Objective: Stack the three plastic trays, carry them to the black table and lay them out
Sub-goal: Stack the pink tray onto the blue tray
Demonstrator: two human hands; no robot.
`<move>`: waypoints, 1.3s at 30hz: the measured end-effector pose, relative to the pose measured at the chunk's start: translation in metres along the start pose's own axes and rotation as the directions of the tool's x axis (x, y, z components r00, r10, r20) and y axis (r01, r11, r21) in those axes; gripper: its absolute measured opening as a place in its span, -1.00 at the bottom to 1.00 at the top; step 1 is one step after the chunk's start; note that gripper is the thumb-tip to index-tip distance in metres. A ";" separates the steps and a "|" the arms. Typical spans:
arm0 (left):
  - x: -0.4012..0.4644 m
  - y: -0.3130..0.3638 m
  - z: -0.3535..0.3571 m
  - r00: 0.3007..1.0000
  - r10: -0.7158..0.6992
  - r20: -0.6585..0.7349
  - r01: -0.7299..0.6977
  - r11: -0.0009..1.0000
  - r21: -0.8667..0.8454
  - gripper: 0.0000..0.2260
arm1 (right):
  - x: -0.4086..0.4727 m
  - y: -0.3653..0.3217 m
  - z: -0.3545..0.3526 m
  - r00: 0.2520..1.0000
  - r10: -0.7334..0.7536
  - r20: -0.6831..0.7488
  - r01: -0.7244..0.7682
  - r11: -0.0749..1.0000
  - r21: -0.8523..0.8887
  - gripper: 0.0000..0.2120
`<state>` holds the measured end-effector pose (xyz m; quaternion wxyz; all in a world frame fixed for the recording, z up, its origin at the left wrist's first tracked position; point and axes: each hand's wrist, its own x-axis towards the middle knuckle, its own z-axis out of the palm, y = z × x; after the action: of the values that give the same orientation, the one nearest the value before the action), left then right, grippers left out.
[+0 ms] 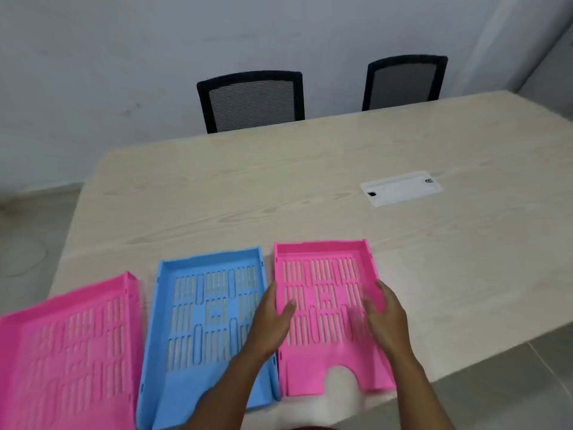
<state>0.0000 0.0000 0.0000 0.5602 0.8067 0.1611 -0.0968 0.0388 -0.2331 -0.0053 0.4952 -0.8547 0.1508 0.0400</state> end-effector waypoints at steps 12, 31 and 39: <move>0.000 0.001 0.024 0.993 -0.117 0.028 0.117 0.993 0.021 -0.22 | 0.005 0.029 -0.018 0.987 0.163 0.020 -0.158 0.978 -0.138 -0.71; -0.009 0.010 -0.086 0.925 -0.005 -0.379 -0.179 0.877 -0.447 -0.50 | -0.016 -0.090 0.010 0.991 -0.026 0.129 0.019 0.998 0.059 -0.70; -0.056 -0.057 -0.183 0.820 -0.118 -0.560 -0.163 0.890 -0.426 -0.59 | -0.074 -0.098 0.117 0.928 -0.085 0.363 0.060 0.995 0.079 -0.78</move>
<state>-0.0778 0.1806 0.0340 0.6601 0.6458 0.3296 0.1967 0.0073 -0.0708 0.0335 0.5436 -0.8204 0.0253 0.1752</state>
